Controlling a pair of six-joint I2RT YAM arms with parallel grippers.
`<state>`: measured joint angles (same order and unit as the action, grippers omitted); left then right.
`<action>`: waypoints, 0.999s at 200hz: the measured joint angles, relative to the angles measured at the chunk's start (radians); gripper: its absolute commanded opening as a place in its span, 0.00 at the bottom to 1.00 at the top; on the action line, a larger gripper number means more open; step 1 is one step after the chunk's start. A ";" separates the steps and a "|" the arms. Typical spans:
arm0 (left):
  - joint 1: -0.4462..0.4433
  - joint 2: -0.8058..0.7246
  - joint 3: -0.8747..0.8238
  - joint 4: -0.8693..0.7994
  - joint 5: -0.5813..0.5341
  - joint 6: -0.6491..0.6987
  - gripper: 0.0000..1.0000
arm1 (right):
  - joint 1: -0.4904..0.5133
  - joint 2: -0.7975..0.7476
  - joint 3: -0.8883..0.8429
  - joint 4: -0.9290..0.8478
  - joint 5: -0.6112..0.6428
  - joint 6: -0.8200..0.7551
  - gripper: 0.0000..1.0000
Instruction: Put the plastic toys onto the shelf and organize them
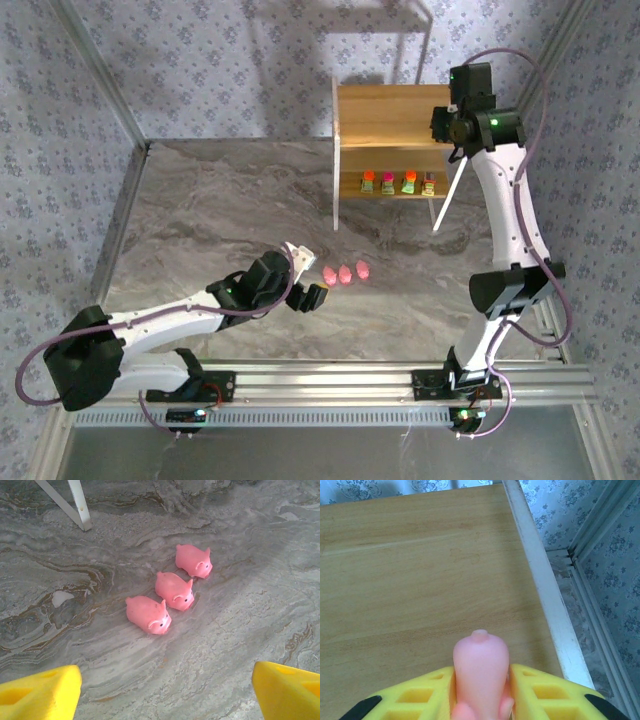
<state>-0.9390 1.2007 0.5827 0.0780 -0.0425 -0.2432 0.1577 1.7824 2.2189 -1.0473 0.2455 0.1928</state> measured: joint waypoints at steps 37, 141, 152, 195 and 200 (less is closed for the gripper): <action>0.000 0.000 0.000 0.000 0.000 0.000 0.88 | 0.000 0.002 0.003 -0.001 0.000 0.000 0.35; 0.000 0.014 0.003 -0.008 -0.011 0.000 0.88 | 0.002 0.021 0.018 -0.002 0.000 0.000 0.36; 0.000 0.014 0.003 -0.008 -0.011 0.000 0.88 | 0.002 0.021 0.019 -0.003 0.000 0.000 0.36; 0.000 0.024 0.004 -0.008 -0.011 0.000 0.88 | 0.002 0.027 0.026 -0.004 0.000 -0.003 0.38; 0.000 0.026 0.004 -0.008 -0.011 0.000 0.88 | 0.002 0.030 0.029 -0.004 0.000 -0.003 0.38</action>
<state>-0.9390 1.2266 0.5865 0.0704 -0.0532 -0.2432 0.1596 1.8126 2.2475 -1.0515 0.2455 0.1898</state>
